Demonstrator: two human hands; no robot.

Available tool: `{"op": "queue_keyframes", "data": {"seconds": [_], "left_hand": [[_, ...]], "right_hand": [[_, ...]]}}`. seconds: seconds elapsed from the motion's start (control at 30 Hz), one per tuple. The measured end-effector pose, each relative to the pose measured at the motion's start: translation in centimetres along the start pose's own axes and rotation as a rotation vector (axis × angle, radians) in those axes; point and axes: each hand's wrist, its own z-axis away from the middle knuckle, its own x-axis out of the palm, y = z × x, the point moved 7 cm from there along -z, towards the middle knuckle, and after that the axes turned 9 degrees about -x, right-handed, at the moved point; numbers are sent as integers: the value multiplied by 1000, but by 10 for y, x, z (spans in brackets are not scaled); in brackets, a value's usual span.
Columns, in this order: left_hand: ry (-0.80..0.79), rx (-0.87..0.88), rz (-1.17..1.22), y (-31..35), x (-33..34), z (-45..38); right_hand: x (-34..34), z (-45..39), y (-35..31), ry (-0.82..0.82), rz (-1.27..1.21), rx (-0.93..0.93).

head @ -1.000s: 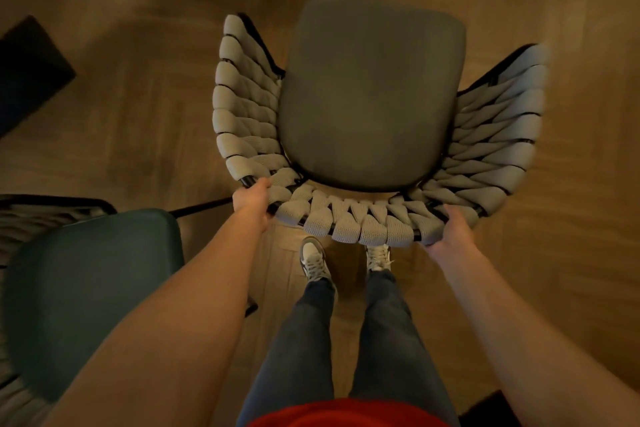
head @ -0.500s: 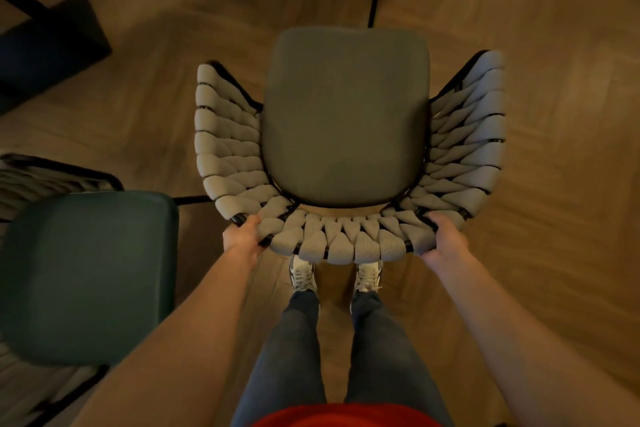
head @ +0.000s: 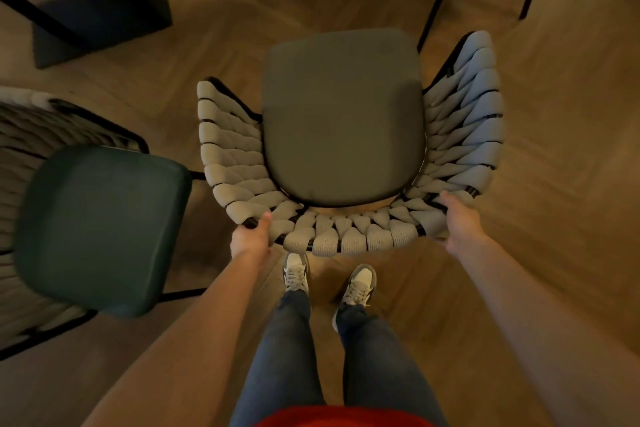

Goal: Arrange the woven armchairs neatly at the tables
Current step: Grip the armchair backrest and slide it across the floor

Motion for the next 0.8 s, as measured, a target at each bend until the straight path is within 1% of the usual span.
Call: {"op": "queue_keyframes", "data": {"seconds": [0.03, 0.07, 0.1, 0.13, 0.17, 0.2, 0.23, 0.27, 0.33, 0.37, 0.43, 0.53, 0.6, 0.7, 0.8], "left_hand": [[92, 92, -147, 1, -8, 5], [178, 227, -265, 2, -15, 15], [269, 413, -377, 3, -19, 28], [337, 628, -502, 4, -17, 42], [370, 830, -642, 4, -9, 57], [355, 1010, -783, 4, 4, 66], [309, 1175, -924, 3, 20, 73], [250, 1316, -1050, 2, 36, 75], [142, 1505, -1228, 0, 64, 77], [108, 1551, -1274, -2, 74, 76], [87, 1582, -1304, -8, 87, 71], [151, 1557, -1311, -11, 94, 63], [193, 1567, -1281, -10, 96, 63], [216, 1601, -1243, -10, 96, 66], [244, 1600, -1231, -3, 97, 65]], "right_hand": [[-9, 10, -16, 47, 171, -181], [-13, 24, -35, 78, 349, -436], [-11, 46, -53, 72, 504, -719], [-2, 70, -63, 30, 653, -982], [13, 92, -65, -68, 813, -1171], [29, 103, -54, -207, 974, -1280], [44, 112, -40, -351, 1127, -1333], [55, 114, -22, -474, 1266, -1347], [66, 112, 8, -645, 1447, -1321], [67, 108, 18, -683, 1489, -1303], [66, 102, 27, -682, 1511, -1329], [65, 95, 28, -614, 1482, -1457], [65, 93, 28, -590, 1470, -1509], [66, 91, 29, -591, 1460, -1547], [69, 88, 25, -590, 1453, -1558]]}}
